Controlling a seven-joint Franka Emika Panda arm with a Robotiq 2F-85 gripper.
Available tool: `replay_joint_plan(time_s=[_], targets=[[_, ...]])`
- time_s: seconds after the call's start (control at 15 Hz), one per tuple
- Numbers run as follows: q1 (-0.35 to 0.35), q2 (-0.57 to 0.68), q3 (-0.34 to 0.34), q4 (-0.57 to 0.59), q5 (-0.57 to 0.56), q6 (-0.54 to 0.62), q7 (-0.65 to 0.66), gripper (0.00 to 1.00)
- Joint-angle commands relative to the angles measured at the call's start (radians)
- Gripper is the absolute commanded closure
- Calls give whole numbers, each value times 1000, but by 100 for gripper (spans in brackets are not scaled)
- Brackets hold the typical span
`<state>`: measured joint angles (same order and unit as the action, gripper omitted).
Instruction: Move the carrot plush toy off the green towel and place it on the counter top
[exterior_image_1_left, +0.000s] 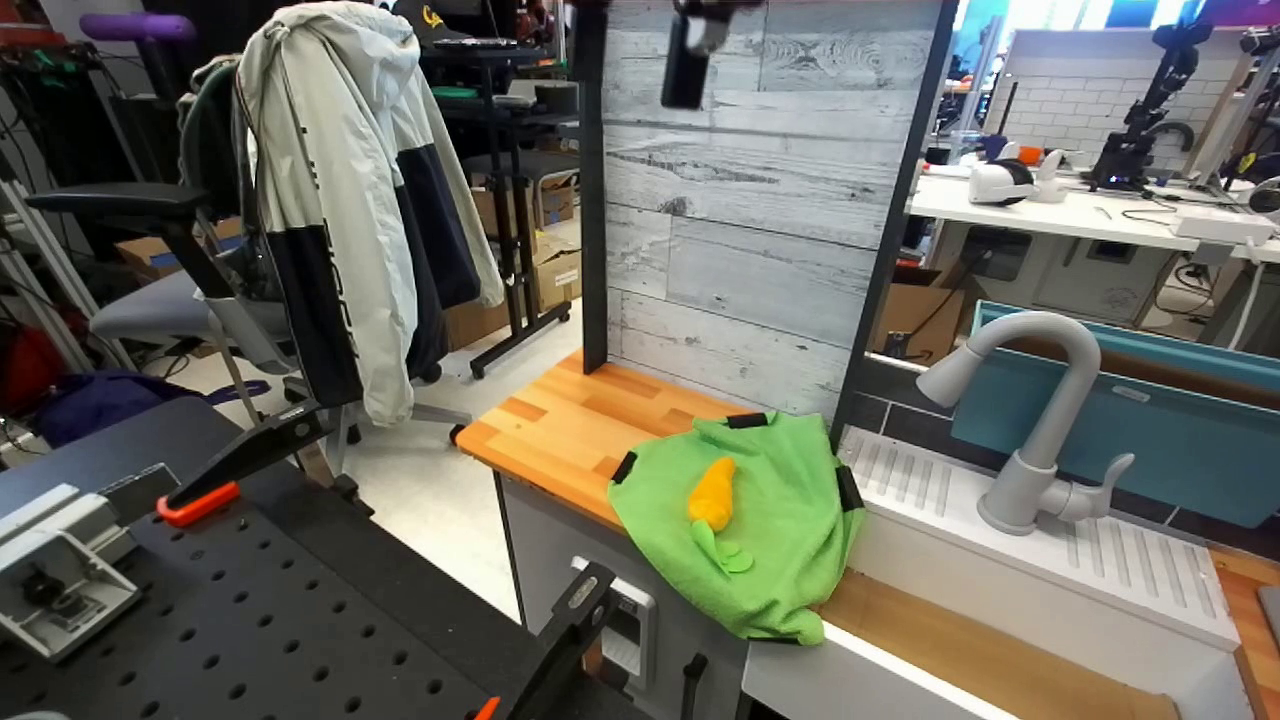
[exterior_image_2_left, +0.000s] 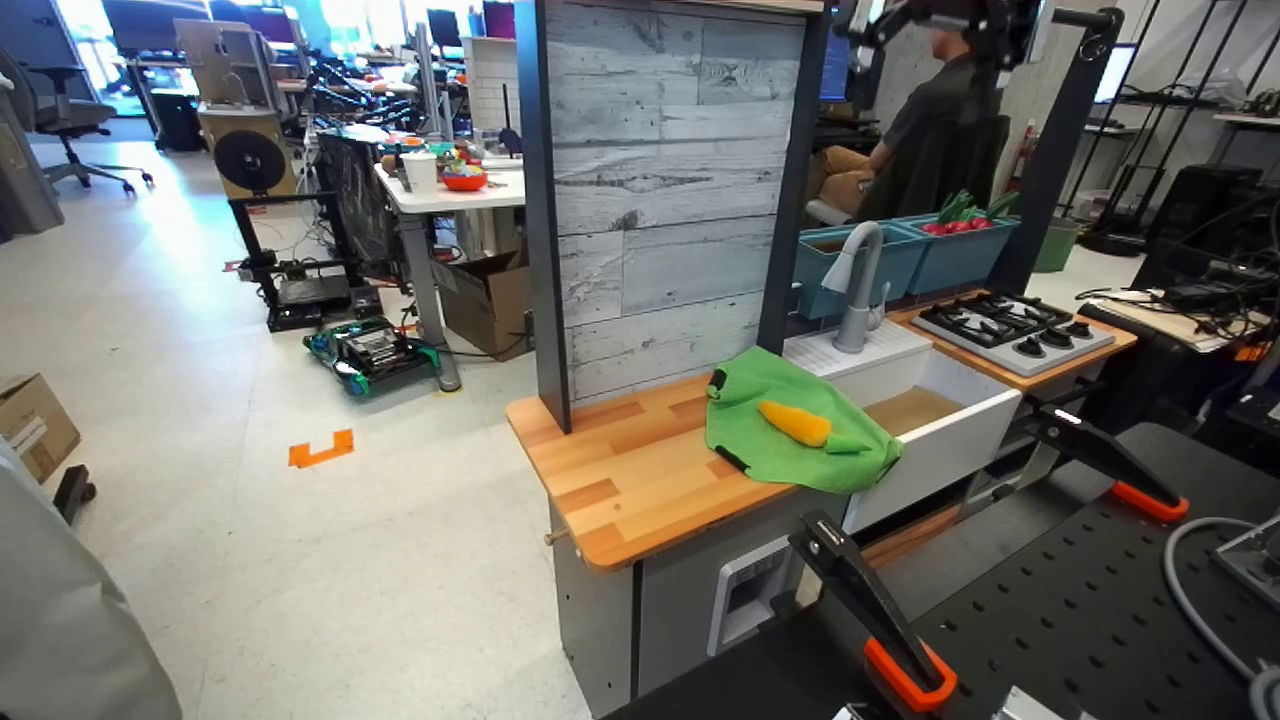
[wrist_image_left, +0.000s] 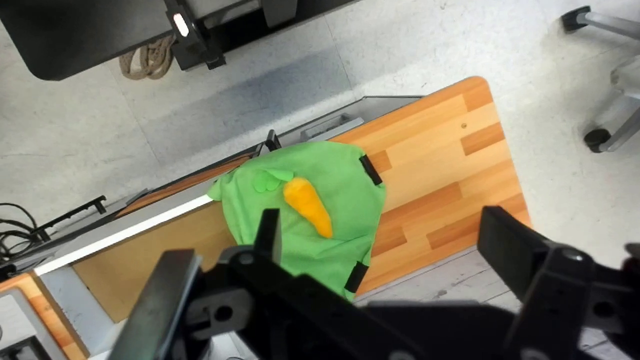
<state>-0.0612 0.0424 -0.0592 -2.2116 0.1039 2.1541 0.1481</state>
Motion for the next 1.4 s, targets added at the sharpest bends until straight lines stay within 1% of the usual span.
replay_joint_plan(time_s=[0.0,0.2,0.4,0.67,0.93,1.33], targets=[[-23,170,-22,72,13,91,-16,0],[-40,300,-29,116,26,151,-23,0],[-50,422,-29,170,27,204,-2,0],[-59,566,-28,247,26,235,8,0],[-50,699,-41,324,14,273,49,0],[-29,867,-59,452,3,277,112,0]])
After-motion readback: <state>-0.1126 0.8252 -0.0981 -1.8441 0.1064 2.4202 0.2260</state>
